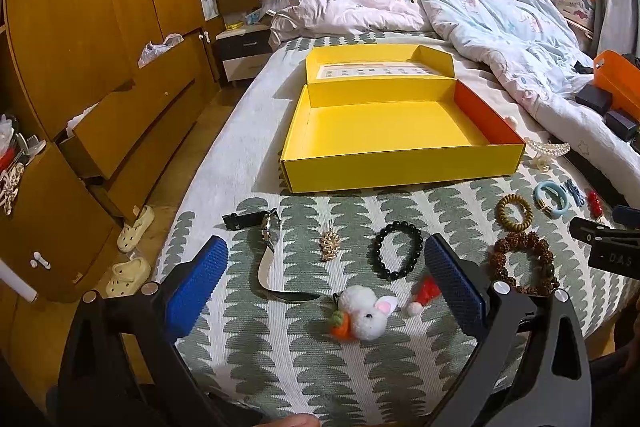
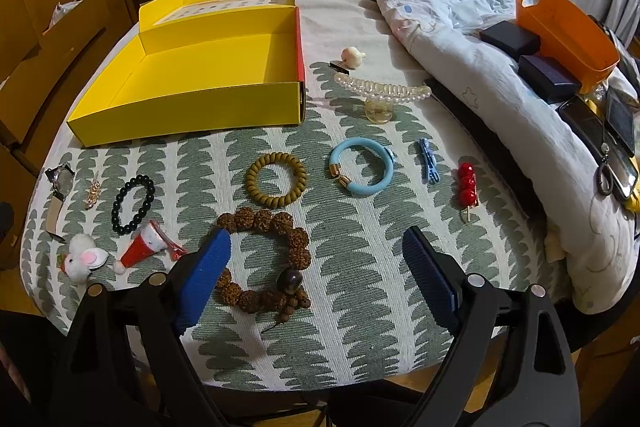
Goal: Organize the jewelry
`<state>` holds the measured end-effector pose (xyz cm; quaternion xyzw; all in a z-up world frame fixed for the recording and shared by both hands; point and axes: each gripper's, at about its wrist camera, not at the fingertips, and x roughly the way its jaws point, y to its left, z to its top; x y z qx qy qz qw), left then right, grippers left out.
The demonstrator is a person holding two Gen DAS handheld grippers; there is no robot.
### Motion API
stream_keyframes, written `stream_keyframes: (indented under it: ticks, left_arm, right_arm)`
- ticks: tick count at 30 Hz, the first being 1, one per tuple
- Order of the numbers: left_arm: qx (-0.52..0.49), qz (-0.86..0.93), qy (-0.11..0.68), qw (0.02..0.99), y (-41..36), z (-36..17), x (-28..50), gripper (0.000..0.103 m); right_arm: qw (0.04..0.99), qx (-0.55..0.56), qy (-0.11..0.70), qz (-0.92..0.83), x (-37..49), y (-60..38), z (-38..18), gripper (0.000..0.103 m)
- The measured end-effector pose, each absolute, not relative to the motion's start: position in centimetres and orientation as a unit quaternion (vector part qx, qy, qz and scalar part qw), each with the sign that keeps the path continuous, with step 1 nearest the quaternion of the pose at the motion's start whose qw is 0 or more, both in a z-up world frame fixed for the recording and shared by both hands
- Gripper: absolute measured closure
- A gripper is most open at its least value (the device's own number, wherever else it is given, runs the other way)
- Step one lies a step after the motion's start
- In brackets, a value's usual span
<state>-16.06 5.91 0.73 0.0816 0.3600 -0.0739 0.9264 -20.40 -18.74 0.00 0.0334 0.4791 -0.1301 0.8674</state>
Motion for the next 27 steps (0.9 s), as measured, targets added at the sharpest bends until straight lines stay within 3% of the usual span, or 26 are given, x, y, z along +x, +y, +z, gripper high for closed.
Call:
stream_keyframes:
  ticks: [27]
  left_arm:
    - [0.072,-0.087,0.379,0.919,6.29,0.49,-15.38,0.006]
  right_arm:
    - [0.864,0.033,0.483,-0.138,-20.44,-18.87,-0.07,0.013]
